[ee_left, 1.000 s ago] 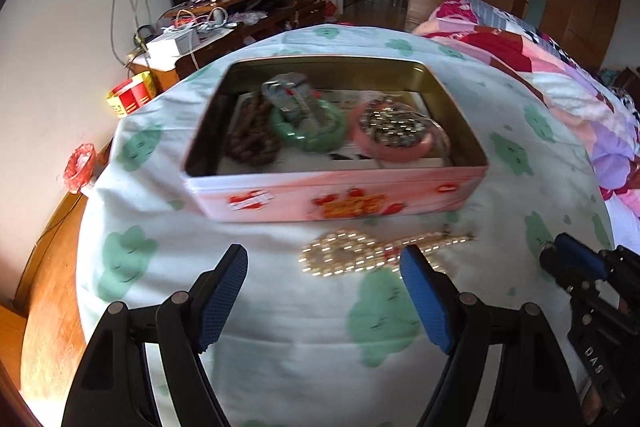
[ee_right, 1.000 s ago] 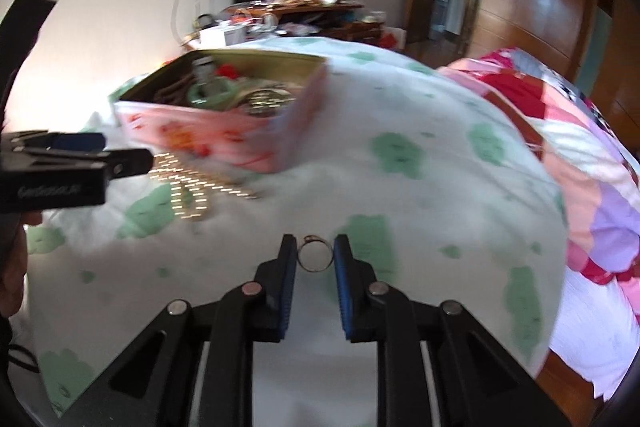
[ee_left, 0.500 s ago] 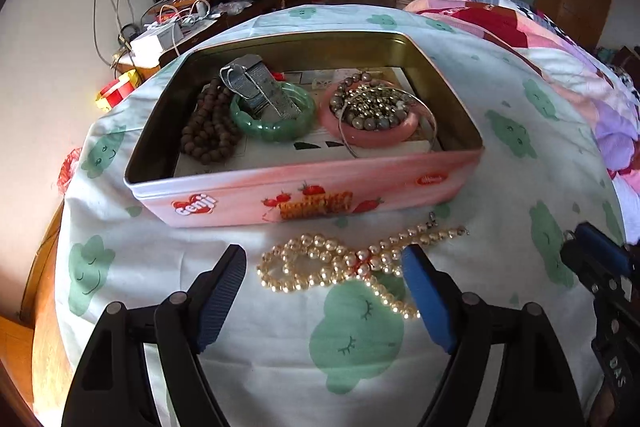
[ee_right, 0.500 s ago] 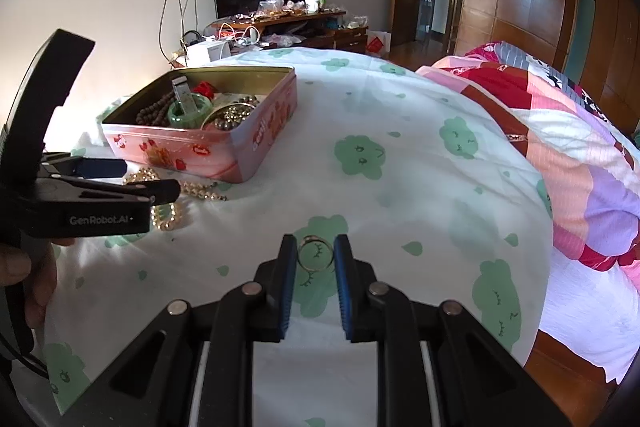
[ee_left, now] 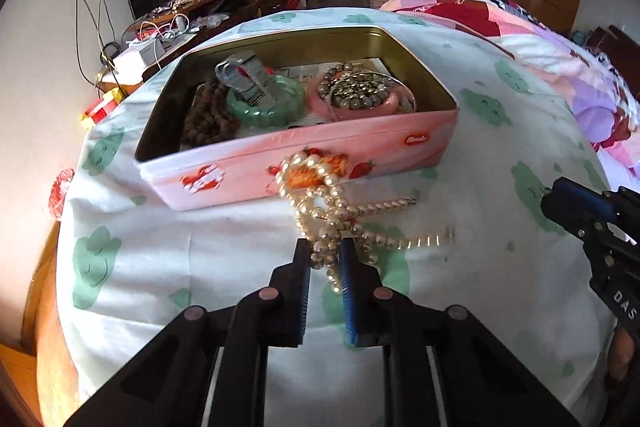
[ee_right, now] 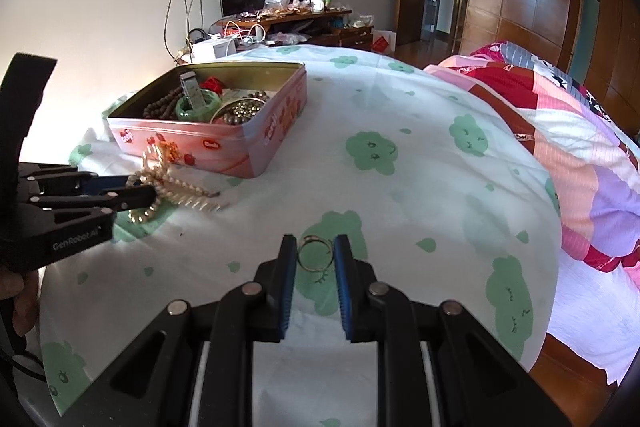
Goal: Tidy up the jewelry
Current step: 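Lift the pearl necklace and ring and carry both over the tin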
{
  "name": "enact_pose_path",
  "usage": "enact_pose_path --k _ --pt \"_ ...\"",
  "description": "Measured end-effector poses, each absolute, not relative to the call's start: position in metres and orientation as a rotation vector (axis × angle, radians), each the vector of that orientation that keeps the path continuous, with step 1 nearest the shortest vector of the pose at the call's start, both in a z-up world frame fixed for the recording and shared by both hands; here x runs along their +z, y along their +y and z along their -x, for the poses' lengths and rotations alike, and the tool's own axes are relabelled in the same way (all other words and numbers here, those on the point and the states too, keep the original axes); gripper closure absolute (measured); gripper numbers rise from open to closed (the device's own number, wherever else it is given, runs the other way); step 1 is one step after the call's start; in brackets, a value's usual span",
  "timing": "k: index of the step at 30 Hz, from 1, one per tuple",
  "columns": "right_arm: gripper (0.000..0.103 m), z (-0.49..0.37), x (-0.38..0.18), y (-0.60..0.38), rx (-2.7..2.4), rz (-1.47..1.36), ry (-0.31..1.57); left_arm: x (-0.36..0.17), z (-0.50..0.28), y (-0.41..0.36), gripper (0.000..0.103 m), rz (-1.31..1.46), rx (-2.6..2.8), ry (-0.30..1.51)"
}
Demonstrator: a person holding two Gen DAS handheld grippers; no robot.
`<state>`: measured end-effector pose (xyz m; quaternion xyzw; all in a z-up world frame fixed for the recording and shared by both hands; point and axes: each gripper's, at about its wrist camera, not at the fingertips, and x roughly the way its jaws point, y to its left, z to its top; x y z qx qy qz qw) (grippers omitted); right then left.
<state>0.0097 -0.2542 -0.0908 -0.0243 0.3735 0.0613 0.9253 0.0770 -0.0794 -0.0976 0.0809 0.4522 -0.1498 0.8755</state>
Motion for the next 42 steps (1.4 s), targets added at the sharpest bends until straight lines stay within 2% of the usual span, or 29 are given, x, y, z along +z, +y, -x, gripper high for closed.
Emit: enact_pose_path --k 28,42 --pt "0.082 0.001 -0.057 -0.231 0.179 0.075 0.672 -0.033 -0.058 -0.026 0.092 -0.102 -0.284 0.774" --pt "0.082 -0.013 -0.031 -0.213 0.216 0.13 0.622 0.0 -0.077 -0.021 0.092 -0.124 -0.271 0.703"
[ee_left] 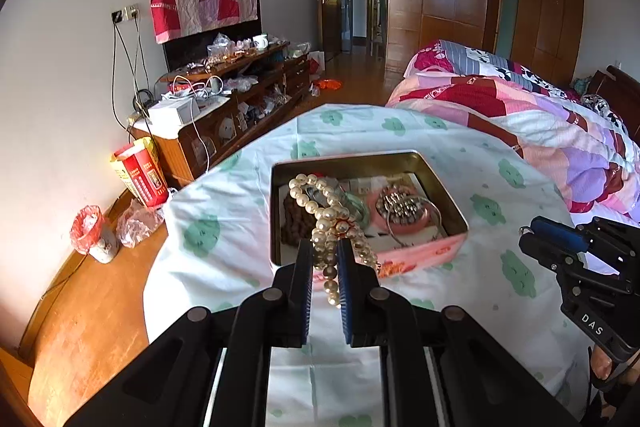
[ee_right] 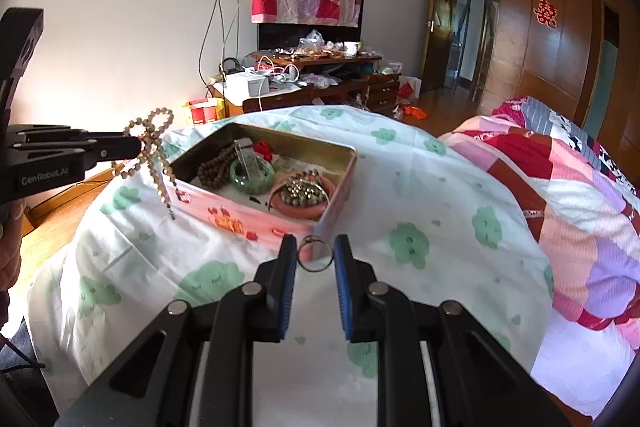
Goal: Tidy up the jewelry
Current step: 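Lift the pearl necklace and ring and carry both over the tin, then lower the pearl necklace and ring into the tin and open both tools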
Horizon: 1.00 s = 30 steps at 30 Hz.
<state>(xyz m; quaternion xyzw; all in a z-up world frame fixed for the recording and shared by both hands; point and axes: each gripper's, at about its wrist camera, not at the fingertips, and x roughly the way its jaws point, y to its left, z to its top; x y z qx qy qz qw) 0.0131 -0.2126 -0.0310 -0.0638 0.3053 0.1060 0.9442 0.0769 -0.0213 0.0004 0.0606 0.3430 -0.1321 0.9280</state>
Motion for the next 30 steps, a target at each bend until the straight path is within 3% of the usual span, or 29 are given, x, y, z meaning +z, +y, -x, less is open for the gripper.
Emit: enact_pose_path --k 18,30 --pt "0.082 -0.054 -0.004 -0.184 0.246 0.199 0.565 0.002 -0.121 -0.025 0.092 -0.163 -0.234 0.702" --pt "0.082 -0.122 -0.039 -0.166 0.24 0.208 0.63 -0.03 -0.169 -0.044 0.09 -0.167 -0.235 0.773"
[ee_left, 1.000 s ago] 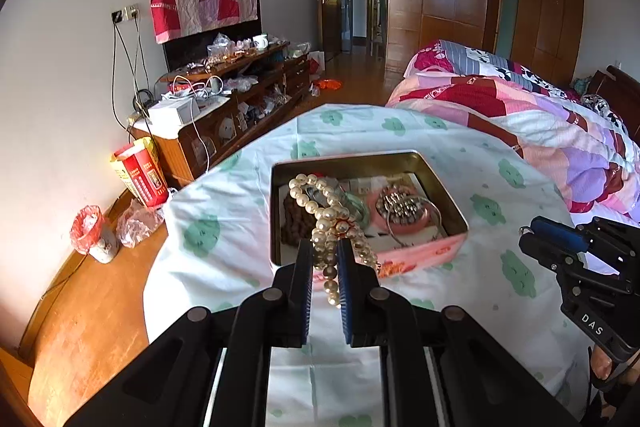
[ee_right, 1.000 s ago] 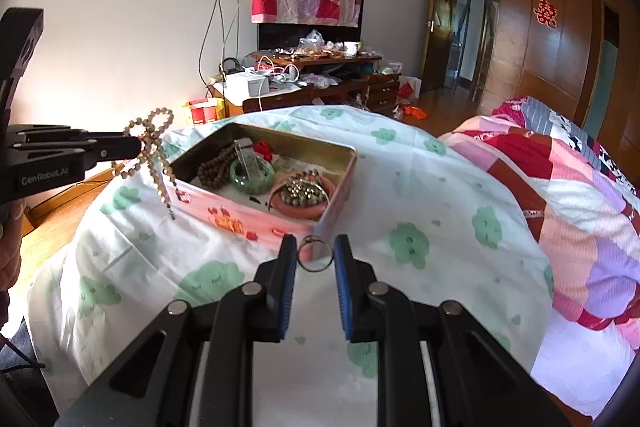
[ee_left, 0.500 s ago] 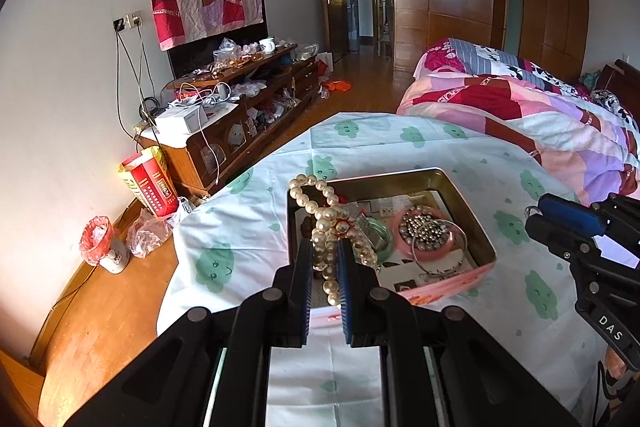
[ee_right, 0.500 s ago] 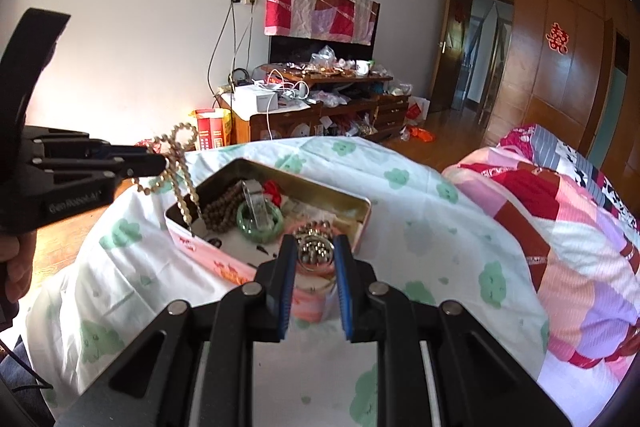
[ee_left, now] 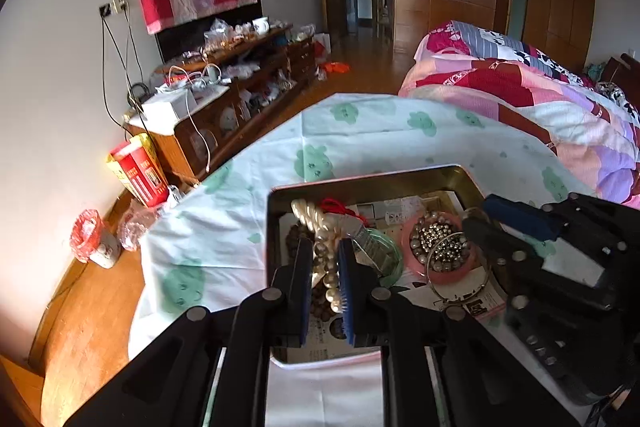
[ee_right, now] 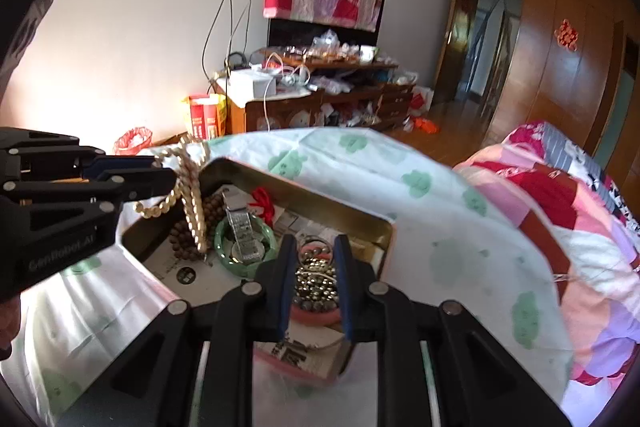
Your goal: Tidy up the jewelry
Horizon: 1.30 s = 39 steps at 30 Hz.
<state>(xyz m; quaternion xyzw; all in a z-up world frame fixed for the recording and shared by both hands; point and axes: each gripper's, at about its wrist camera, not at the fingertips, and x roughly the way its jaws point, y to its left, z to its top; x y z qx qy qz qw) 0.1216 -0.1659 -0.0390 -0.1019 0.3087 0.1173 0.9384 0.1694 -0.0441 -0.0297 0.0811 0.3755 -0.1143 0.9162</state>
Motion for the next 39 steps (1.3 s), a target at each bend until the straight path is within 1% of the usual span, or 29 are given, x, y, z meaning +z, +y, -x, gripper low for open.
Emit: enact_pose_path --k 1,2,3,4,5,6,7,9,14,16,21,25,39 --pt "0.082 -0.126 -0.044 -0.164 0.237 0.213 0.636 -0.031 -0.17 -0.045 0.088 -0.176 -0.222 0.769" --pt "0.08 -0.128 -0.048 -0.164 0.225 0.221 0.637 -0.033 -0.171 -0.045 0.077 -0.185 -0.207 0.768" --pt "0.074 -0.129 -0.05 -0.164 0.219 0.223 0.645 -0.034 -0.171 -0.045 0.066 -0.195 -0.189 0.771" --pt "0.069 -0.13 -0.053 -0.166 0.223 0.212 0.657 -0.035 -0.17 -0.044 0.044 -0.2 -0.171 0.763" --pt "0.067 -0.129 -0.053 -0.167 0.224 0.206 0.657 -0.034 -0.166 -0.04 0.032 -0.196 -0.152 0.735" --pt "0.06 -0.127 -0.054 -0.168 0.218 0.208 0.655 -0.032 -0.163 -0.037 0.03 -0.191 -0.143 0.714" --pt "0.052 -0.124 -0.054 -0.169 0.207 0.211 0.656 -0.031 -0.161 -0.035 0.028 -0.186 -0.14 0.708" --pt "0.049 -0.119 -0.053 -0.173 0.194 0.204 0.653 -0.031 -0.158 -0.032 0.028 -0.181 -0.139 0.72" --pt "0.049 -0.103 -0.051 -0.188 0.161 0.158 0.659 -0.03 -0.142 -0.018 0.028 -0.136 -0.132 0.717" --pt "0.046 -0.096 -0.05 -0.192 0.151 0.141 0.654 -0.03 -0.137 -0.014 0.028 -0.115 -0.135 0.714" --pt "0.046 -0.081 -0.042 -0.198 0.144 0.113 0.628 -0.029 -0.124 -0.01 0.028 -0.096 -0.135 0.707" --pt "0.043 -0.074 -0.034 -0.2 0.137 0.096 0.604 -0.026 -0.122 -0.006 0.028 -0.079 -0.134 0.703" --pt "0.041 -0.071 -0.03 -0.2 0.135 0.097 0.591 -0.025 -0.12 0.001 0.028 -0.07 -0.116 0.706"
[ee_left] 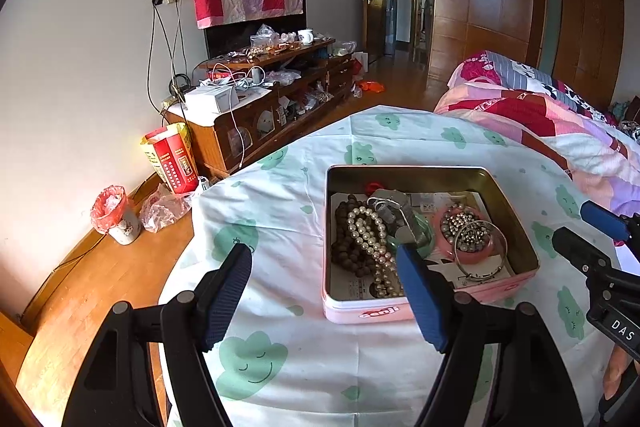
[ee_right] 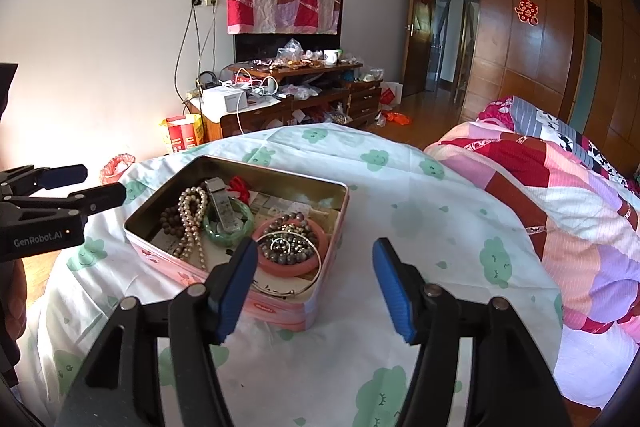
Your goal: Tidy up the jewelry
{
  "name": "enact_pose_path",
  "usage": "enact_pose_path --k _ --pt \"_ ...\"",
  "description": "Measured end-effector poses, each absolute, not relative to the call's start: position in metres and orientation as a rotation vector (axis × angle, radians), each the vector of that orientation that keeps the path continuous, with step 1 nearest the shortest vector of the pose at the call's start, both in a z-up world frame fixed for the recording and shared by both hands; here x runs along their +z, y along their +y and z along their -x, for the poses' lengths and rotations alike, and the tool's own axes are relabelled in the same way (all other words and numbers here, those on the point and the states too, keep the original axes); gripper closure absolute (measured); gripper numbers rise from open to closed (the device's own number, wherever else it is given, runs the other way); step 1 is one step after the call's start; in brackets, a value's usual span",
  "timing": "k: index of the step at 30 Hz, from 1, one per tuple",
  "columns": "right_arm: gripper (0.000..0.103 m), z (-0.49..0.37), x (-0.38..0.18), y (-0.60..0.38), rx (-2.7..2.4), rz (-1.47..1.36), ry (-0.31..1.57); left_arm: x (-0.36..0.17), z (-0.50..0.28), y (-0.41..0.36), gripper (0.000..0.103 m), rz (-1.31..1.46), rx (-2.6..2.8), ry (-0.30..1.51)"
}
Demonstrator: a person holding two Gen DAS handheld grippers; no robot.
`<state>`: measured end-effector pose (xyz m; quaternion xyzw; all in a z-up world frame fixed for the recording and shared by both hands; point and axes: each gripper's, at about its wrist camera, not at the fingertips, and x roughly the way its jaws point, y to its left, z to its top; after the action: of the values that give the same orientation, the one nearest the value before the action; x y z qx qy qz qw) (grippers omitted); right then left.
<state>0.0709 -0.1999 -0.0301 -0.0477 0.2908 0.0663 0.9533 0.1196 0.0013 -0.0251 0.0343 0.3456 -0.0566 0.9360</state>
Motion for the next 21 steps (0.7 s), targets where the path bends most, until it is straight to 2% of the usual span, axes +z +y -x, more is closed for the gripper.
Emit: enact_pose_path --k 21 --pt "0.037 -0.0671 -0.0274 -0.2044 0.133 0.095 0.58 -0.0292 -0.1173 0.0013 0.028 -0.083 -0.116 0.708"
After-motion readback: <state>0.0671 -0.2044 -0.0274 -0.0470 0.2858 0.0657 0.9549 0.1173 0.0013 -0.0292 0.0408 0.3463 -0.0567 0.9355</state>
